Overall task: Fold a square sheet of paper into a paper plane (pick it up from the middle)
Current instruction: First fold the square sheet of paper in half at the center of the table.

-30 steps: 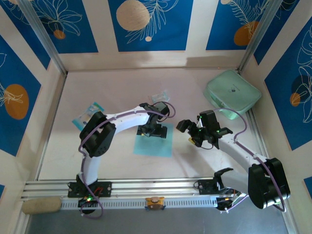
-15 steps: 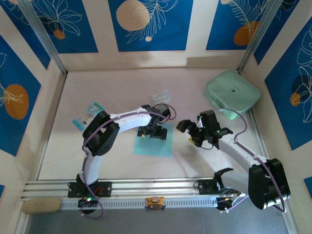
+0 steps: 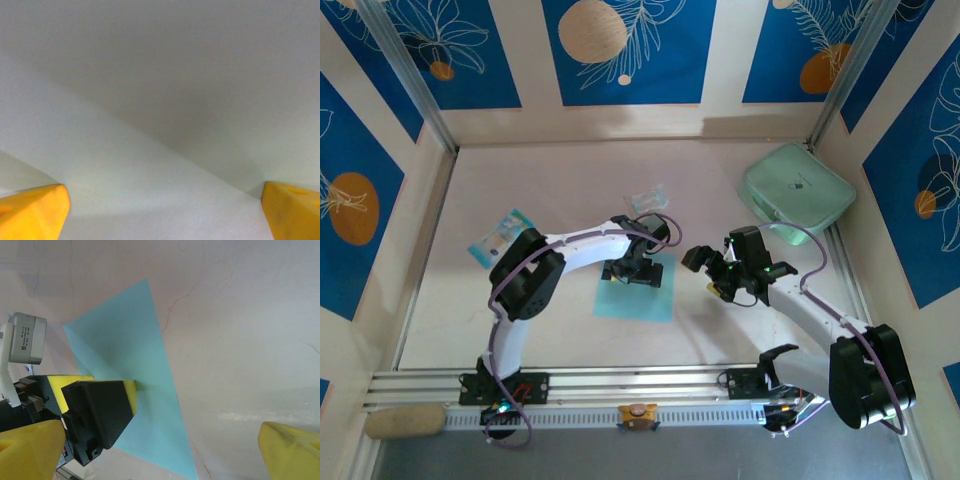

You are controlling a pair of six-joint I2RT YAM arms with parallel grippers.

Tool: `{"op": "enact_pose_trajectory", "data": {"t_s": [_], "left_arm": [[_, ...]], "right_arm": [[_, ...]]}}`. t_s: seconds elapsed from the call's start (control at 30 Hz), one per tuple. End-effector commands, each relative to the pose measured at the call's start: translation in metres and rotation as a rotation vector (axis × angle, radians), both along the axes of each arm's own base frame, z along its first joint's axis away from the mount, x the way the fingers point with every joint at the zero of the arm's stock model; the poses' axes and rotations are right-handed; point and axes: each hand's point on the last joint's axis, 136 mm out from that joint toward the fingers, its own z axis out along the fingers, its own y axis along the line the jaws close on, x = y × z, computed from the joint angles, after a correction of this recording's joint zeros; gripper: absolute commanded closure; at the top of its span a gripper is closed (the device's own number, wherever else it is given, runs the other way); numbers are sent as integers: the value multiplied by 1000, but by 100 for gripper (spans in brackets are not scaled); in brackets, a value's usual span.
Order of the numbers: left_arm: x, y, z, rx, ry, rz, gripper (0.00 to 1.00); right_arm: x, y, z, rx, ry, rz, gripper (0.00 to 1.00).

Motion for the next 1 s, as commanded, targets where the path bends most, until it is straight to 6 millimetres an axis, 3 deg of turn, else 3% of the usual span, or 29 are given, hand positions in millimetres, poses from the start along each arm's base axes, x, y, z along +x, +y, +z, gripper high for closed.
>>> {"op": "enact_pose_trajectory", "data": {"t_s": [0.0,0.47,0.77,0.97], "left_arm": [[-15,13,-25,69,59,13,3],[-12,8,-17,47,32,1,12],[-7,-4,-2,-36,-17,-12,24],[-4,-7,7,-61,-42,-7,25]], "right_arm": [[4,-1,5,-6,0,-10,1],[3,-3,5,-16,19,-18,1],[3,-9,3,-37,38,-63,1],[3,-14,5,-57,41,-86,1]]}}
